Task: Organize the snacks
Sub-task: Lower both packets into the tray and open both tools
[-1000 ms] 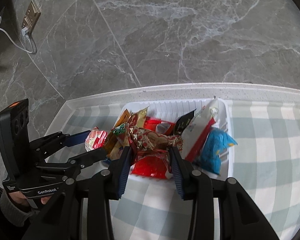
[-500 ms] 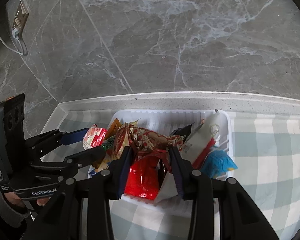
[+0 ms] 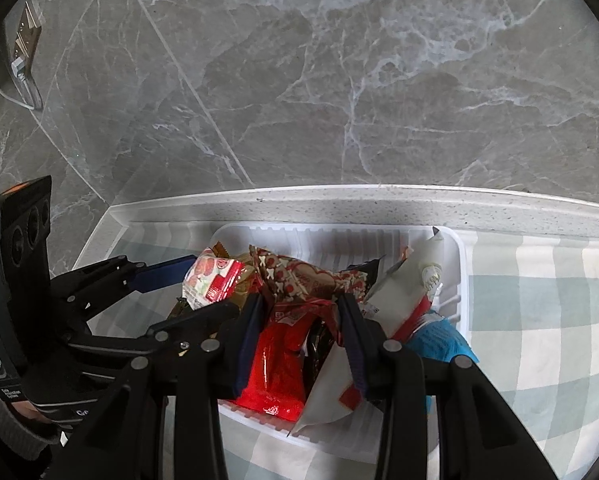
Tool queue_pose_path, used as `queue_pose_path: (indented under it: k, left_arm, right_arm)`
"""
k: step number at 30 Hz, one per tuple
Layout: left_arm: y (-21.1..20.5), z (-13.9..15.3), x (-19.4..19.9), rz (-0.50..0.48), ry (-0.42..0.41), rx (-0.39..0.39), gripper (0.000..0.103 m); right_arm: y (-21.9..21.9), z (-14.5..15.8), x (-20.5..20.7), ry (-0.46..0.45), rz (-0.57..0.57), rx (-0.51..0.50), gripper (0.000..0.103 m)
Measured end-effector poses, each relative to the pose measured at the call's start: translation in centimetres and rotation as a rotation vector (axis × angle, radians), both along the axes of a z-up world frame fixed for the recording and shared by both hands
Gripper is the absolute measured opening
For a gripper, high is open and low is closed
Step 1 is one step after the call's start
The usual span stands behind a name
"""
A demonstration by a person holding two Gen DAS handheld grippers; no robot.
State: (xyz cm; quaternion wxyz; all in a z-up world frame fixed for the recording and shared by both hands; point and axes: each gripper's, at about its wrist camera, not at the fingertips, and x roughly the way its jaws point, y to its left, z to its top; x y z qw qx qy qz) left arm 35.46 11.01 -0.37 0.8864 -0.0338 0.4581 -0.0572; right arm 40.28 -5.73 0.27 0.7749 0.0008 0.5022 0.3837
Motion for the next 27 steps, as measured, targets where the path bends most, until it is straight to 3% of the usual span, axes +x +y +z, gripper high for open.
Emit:
queue_pose_path:
  k: [12, 27]
  left_arm:
    - [-0.6, -1.5, 0.3, -0.009, 0.021, 0.029, 0.058]
    - [0.0, -0.4, -0.5, 0.019, -0.010, 0.023, 0.059]
  right_arm:
    - [-0.2, -0.9, 0.1, 0.032, -0.024, 0.015, 0.047]
    - [-1.9, 0.4, -1.4, 0.036, -0.058, 0.057, 0.053]
